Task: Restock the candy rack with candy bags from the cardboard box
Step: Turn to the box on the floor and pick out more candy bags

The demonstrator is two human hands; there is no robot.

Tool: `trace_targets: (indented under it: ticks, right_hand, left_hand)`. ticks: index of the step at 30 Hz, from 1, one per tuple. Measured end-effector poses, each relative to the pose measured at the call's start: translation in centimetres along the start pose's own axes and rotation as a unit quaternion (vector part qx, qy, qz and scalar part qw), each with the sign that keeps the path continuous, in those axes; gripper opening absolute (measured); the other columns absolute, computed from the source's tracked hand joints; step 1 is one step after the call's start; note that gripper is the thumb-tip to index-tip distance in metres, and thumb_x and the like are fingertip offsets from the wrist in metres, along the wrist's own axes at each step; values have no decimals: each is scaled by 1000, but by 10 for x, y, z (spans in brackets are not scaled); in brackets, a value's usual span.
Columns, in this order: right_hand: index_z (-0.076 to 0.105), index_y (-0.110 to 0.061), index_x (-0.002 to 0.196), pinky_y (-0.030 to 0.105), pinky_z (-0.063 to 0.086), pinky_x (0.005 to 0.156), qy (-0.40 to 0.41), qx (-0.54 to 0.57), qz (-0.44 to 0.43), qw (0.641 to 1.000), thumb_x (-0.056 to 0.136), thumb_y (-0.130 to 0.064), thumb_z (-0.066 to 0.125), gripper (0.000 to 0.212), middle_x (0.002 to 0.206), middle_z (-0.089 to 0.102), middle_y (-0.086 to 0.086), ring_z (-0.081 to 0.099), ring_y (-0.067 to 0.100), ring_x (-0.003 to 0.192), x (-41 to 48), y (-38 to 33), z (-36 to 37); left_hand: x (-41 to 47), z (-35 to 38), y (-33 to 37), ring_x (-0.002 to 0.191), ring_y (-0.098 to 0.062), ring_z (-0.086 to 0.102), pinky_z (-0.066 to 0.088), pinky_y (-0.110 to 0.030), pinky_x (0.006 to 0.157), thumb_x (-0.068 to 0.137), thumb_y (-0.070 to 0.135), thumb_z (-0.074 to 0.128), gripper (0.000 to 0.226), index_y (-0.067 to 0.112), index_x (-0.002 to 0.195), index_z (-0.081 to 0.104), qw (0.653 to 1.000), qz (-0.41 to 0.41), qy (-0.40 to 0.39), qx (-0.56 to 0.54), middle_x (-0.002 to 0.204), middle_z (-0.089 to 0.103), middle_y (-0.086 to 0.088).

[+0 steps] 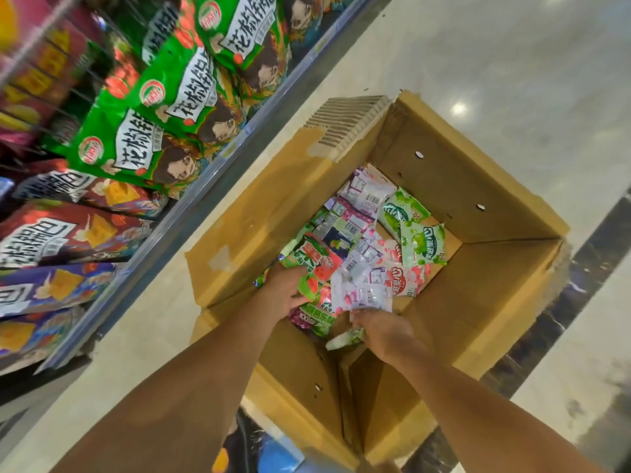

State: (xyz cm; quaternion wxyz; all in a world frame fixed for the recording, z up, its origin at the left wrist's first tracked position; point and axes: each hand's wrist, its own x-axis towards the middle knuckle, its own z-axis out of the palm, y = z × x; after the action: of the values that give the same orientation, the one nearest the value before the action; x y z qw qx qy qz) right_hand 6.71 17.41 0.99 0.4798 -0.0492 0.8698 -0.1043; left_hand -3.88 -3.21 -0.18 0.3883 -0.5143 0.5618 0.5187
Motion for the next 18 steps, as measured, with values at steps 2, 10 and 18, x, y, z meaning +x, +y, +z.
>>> trace_targets:
  ticks: [2, 10, 18]
  right_hand:
    - [57, -37, 134, 35, 59, 88, 7, 12, 25, 1000, 102, -19, 56, 37, 129, 65, -4, 66, 19, 111, -16, -2, -16]
    - [69, -28, 126, 25, 55, 77, 73, 185, 83, 977, 99, -22, 59, 29, 117, 73, -2, 67, 13, 85, -118, -21, -112]
    - [72, -16, 116, 30, 53, 66, 149, 328, 89, 929, 101, -23, 58, 22, 95, 77, 5, 70, 21, 80, -263, -87, -204]
  left_hand:
    - [-31, -7, 3, 94, -25, 71, 60, -30, 51, 98, 9, 69, 49, 10, 143, 50, 1000, 5, -13, 19, 126, 67, -15]
    - [-183, -48, 27, 112, -34, 69, 59, -48, 95, 90, 13, 80, 63, 21, 145, 50, 995, 35, -97, -5, 139, 63, -12]
    - [-361, -123, 35, 114, -36, 70, 50, -55, 108, 98, 33, 71, 26, 25, 122, 66, 984, 106, -136, -44, 117, 77, -8]
